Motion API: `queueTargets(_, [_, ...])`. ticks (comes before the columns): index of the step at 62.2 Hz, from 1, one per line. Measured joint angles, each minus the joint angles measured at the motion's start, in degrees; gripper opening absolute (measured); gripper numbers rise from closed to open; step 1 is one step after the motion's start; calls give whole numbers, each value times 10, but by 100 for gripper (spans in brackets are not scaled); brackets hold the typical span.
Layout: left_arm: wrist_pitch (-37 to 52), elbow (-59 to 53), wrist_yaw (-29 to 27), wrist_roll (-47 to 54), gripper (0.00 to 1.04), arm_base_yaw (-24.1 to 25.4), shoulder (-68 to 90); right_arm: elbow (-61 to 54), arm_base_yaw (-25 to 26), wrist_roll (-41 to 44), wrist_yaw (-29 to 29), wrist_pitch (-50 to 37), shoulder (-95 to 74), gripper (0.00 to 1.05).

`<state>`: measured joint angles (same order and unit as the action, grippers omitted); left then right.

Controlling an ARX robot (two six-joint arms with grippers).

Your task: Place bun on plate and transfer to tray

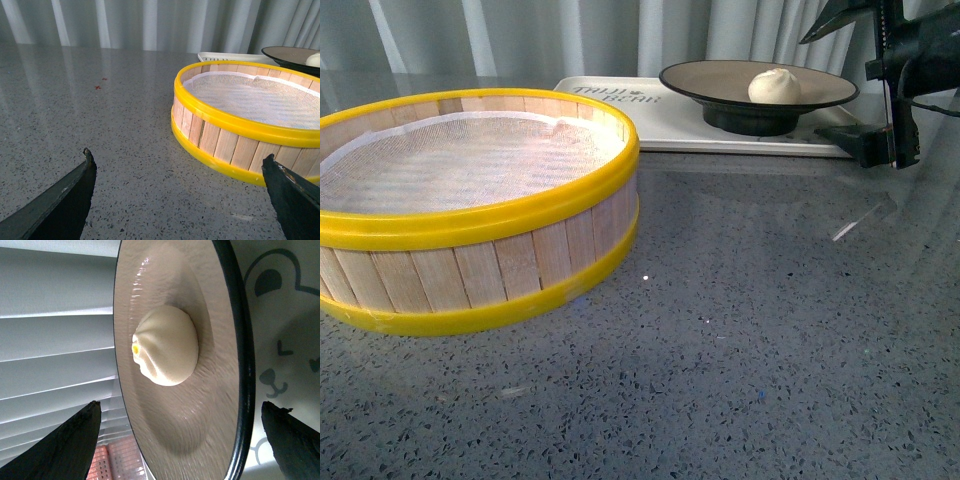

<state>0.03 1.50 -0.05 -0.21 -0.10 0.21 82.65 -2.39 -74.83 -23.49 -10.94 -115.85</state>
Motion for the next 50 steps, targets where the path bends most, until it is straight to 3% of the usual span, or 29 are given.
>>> queueTargets(17, [0,0,0,0,98,0,0,-106,5,-4,12,-56,102,96])
queueTargets(30, [0,0,0,0,98,0,0,-297,43,117,147,-66,304,96])
queueTargets(39, [0,0,0,0,98,0,0,-440,80,337,311,-147,473,96])
queueTargets(42, [0,0,0,0,98,0,0,-502,92,465,370,-205,539,96])
queueTargets(44, [0,0,0,0,98,0,0,-551,104,556,383,-252,582,96])
queueTargets(50, [0,0,0,0,98,0,0,-630,132,695,383,-338,634,96])
